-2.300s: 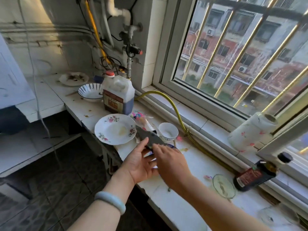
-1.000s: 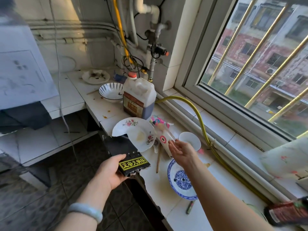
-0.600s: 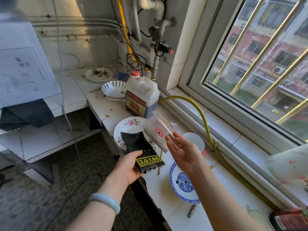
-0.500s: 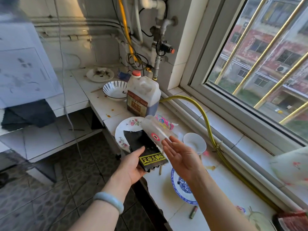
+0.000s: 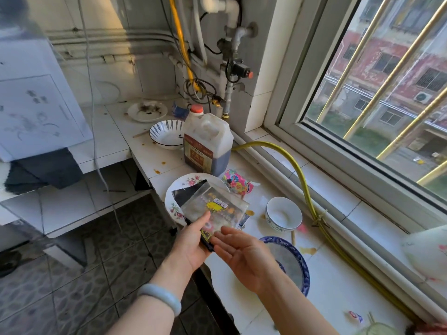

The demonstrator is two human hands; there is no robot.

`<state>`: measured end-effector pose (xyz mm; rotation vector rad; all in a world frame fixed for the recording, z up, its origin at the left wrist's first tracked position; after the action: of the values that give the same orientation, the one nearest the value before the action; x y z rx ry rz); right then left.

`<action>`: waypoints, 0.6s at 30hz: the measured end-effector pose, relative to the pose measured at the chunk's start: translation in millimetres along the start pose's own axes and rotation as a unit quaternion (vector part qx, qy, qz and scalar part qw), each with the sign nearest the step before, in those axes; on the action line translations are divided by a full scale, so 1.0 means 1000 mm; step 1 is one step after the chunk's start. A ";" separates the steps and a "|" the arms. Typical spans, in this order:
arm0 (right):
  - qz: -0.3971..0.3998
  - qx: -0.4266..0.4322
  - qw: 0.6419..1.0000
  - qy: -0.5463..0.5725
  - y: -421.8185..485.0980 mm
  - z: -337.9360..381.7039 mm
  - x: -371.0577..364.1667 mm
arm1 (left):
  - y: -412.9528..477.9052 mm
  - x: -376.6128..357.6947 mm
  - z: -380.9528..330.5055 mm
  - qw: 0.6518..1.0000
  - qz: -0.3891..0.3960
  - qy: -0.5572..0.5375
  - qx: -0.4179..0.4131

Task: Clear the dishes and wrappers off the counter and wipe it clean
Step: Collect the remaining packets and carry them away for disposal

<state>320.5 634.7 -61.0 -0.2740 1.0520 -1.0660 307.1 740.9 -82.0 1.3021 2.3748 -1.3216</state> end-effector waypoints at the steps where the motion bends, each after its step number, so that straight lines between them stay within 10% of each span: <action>1: 0.003 -0.008 1.000 -0.010 0.002 0.000 0.001 | 0.002 0.003 0.001 1.000 -0.022 0.006 0.002; 14: -0.158 0.101 0.911 -0.367 0.065 0.121 0.032 | 0.011 0.032 -0.027 0.992 -0.118 -0.030 -0.030; 18: -0.203 0.103 0.921 -0.316 0.100 0.145 0.035 | 0.018 0.039 -0.041 0.992 -0.115 -0.048 -0.033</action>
<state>498.7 615.7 -69.7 -0.6358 0.2965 -1.3235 307.6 800.1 -86.5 0.9482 2.5370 -1.3166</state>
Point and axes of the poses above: each hand's wrist, its own y-axis towards the middle knuckle, its own x-axis out of the back of the hand, z = x × y, the point moved 8 cm from there along y, towards the middle knuckle, and after that the axes turned 3 degrees about -x, right-handed, at the moved point
